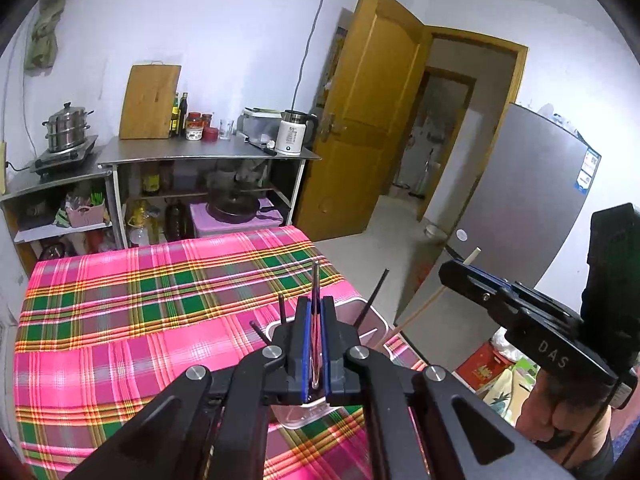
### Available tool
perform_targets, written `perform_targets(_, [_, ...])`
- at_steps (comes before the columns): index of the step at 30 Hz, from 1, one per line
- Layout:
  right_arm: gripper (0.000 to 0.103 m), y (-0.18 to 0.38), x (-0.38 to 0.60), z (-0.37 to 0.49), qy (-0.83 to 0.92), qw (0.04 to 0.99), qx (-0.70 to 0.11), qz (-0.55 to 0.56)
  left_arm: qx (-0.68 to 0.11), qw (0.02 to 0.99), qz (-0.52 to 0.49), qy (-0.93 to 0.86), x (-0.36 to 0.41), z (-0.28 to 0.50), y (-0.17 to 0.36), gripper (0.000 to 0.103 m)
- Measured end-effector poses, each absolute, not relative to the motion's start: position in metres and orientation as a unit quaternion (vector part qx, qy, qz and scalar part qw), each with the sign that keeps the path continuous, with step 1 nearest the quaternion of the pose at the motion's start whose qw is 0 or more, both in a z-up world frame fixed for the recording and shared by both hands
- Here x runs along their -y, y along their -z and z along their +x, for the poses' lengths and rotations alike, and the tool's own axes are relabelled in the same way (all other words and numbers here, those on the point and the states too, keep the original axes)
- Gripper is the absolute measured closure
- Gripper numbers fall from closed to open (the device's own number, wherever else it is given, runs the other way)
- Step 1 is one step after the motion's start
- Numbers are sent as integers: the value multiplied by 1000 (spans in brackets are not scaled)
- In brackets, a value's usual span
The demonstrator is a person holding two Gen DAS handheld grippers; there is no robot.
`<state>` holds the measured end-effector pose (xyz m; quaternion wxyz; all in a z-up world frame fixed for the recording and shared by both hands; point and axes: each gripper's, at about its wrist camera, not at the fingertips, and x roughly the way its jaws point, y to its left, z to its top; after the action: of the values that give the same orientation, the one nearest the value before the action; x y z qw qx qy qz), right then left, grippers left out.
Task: Organize utensils
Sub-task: 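Open the left tool to release its chopstick while the right tool opens and releases, then move the left tool back to the loose chopsticks while the right tool follows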
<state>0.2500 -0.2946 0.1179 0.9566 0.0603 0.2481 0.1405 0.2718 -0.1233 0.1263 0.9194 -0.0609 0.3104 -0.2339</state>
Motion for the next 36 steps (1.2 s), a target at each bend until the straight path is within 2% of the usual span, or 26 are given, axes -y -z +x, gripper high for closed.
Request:
perform_targets(12, [97,-57,294,278,-131,942,-302,64,-356,908,-50,217,132,296,-66,99])
perform_targets(21, [97,-22,295,288,-127,928,-345,60,-373,902,-49,213,130,297,-46,99])
perform_targets(25, [96,-24,298,285,-120,929,-346,55,-369,904,-49,212,127,289,-49,98])
perform_targets(27, [91,-30,298,280,-117,932,-339,50,-362,907,-49,211,124,284,-54,97])
perform_targets(36, [89,-54,298,247,-112,943,-311,43,-336,917,-56,209,106,248,-73,96])
